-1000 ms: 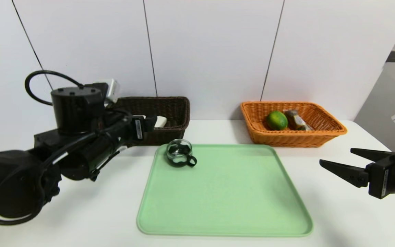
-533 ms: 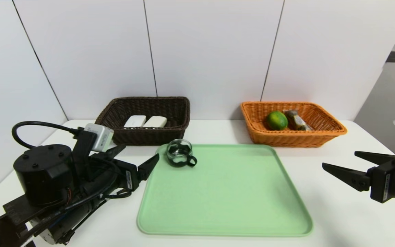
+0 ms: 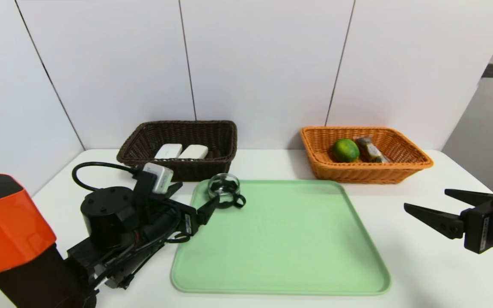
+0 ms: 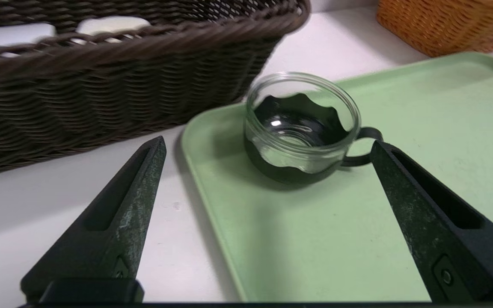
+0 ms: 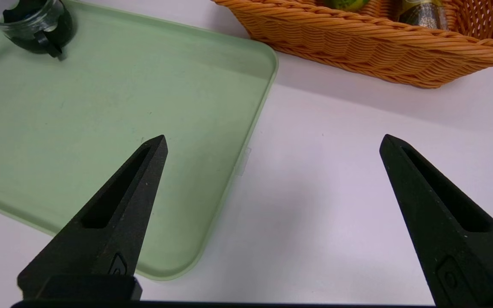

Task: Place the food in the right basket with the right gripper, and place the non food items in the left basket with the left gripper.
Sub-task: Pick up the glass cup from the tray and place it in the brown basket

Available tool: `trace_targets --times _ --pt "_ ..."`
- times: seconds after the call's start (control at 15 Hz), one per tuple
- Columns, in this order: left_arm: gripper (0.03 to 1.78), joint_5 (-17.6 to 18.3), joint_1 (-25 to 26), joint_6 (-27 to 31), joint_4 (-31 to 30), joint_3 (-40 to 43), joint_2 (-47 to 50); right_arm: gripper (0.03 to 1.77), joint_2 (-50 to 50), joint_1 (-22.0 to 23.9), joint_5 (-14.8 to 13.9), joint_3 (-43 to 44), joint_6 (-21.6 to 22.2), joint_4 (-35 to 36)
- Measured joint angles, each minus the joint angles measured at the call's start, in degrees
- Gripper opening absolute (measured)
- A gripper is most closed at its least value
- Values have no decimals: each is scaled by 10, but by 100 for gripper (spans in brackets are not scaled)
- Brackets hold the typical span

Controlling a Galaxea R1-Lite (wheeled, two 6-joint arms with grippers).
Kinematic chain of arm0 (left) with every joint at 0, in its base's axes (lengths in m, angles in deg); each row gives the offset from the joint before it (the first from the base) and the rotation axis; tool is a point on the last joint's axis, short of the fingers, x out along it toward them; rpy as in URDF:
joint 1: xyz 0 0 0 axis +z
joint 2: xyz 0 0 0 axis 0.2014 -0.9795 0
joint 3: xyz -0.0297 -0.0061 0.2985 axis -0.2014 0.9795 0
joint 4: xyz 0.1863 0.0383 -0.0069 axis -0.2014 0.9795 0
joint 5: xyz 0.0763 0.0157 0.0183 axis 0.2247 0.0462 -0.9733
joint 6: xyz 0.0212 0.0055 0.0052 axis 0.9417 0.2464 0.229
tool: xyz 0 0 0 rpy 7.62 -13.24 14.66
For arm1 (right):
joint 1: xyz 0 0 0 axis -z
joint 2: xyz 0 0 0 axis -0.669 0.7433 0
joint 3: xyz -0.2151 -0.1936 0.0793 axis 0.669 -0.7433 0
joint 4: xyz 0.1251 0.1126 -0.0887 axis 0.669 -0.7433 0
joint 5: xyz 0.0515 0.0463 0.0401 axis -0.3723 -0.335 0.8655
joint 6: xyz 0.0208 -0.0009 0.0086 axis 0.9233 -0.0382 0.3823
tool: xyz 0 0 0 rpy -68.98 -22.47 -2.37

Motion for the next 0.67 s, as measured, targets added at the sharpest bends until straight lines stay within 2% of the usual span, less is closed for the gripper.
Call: trace_targets --times 0.13,0.67 --pt "169 24 -1 0 -2 -6 -21 171 2 1 0 0 0 0" --pt "169 25 0 -6 -2 -57 -69 171 12 2 0 1 2 2"
